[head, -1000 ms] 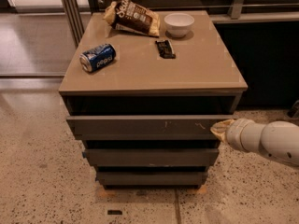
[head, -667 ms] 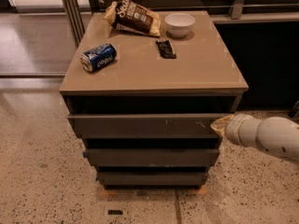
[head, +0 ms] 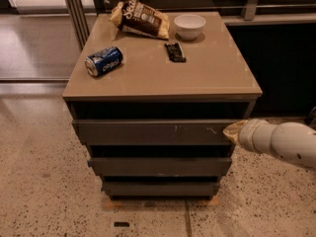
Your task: Close top drawer
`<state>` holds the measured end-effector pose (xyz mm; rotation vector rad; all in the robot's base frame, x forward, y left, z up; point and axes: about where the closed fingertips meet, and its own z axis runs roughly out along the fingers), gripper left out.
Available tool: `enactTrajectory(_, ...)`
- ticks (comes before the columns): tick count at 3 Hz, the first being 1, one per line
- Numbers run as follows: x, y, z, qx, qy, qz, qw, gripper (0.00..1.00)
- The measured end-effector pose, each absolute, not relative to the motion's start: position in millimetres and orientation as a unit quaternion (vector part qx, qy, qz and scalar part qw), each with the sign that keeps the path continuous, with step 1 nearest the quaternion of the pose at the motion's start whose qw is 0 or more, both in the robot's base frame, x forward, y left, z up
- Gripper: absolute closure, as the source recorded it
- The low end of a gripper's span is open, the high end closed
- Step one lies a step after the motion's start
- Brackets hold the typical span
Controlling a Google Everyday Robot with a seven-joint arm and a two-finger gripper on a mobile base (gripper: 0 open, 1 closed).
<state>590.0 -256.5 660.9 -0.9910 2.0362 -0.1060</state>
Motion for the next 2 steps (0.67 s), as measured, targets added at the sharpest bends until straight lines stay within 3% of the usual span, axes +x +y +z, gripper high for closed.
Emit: enactTrajectory(2, 582.9, -257.2, 653.6, -0.410, 0.814, -0.028, 0.412, 1.00)
